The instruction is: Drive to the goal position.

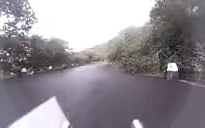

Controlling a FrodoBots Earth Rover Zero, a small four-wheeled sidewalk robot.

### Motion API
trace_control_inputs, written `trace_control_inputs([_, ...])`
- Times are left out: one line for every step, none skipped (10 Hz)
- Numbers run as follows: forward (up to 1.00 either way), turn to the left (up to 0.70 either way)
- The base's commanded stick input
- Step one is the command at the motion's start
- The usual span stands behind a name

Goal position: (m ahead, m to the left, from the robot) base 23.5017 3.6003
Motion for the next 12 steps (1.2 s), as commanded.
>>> trace_control_inputs([1.0,-0.25])
trace_control_inputs([1.0,-0.4])
trace_control_inputs([1.0,-0.15])
trace_control_inputs([1.0,0.0])
trace_control_inputs([1.0,0.0])
trace_control_inputs([1.0,0.0])
trace_control_inputs([1.0,0.0])
trace_control_inputs([1.0,0.0])
trace_control_inputs([1.0,0.0])
trace_control_inputs([1.0,0.0])
trace_control_inputs([1.0,0.0])
trace_control_inputs([1.0,0.0])
